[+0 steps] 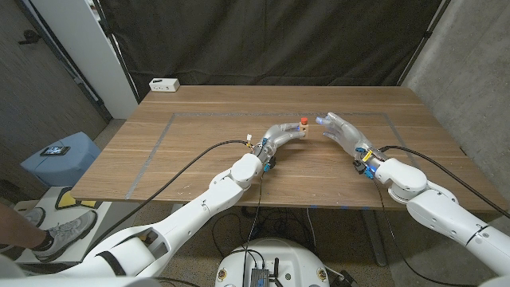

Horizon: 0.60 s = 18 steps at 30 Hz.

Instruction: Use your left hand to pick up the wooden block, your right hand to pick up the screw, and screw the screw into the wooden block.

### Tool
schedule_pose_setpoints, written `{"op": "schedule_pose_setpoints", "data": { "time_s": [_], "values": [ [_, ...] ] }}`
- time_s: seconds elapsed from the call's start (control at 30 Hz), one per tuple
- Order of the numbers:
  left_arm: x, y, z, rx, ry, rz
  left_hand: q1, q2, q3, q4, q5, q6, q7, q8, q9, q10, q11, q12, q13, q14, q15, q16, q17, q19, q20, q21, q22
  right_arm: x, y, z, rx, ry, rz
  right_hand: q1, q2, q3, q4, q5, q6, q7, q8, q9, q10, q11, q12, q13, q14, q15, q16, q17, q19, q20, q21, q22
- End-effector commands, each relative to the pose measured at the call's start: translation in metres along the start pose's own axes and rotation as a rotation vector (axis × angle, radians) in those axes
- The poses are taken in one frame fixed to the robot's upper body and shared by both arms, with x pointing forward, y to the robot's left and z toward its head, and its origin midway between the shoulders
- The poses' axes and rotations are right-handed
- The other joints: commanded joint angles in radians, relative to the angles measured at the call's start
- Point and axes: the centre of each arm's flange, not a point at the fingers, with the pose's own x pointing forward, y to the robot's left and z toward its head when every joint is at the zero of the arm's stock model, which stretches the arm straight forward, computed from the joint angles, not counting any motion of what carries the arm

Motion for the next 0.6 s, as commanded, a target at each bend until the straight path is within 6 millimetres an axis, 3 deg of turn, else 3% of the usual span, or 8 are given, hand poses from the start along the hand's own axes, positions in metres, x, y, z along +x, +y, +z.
{"op": "schedule_pose_setpoints", "data": {
  "time_s": [0.03, 0.6],
  "values": [
    [-0.0006, -0.0008, 0.001, 0.003, -0.001, 0.002, -0.009, 0.001, 0.002, 0.003, 0.002, 0.01, 0.001, 0.007, 0.003, -0.004, 0.0, 0.007, 0.001, -0.004, -0.077, 0.004, 0.001, -0.001, 0.008, 0.003, 0.005, 0.0103, -0.003, 0.0007, -0.01, -0.004, 0.026, -0.009, -0.002, 0.001, 0.007, 0.005, -0.013, 0.002, -0.004, 0.0, -0.011, 0.012, -0.002, 0.001, -0.077, 0.009, -0.001, 0.002, -0.011, 0.007, -0.003, 0.004],
    [-0.0008, -0.0017, 0.001, 0.002, 0.0, -0.001, -0.009, 0.003, 0.003, 0.003, 0.002, 0.009, 0.0, 0.006, 0.003, -0.002, 0.0, 0.008, 0.0, -0.004, -0.077, 0.004, 0.002, -0.001, 0.008, 0.003, 0.005, 0.0201, 0.0031, 0.002, -0.006, 0.0, 0.077, -0.026, -0.005, -0.006, 0.016, 0.005, -0.06, -0.002, -0.002, 0.0, -0.053, 0.021, -0.008, 0.002, -0.108, 0.022, -0.007, 0.006, -0.043, 0.018, -0.008, 0.004]
  ]
}}
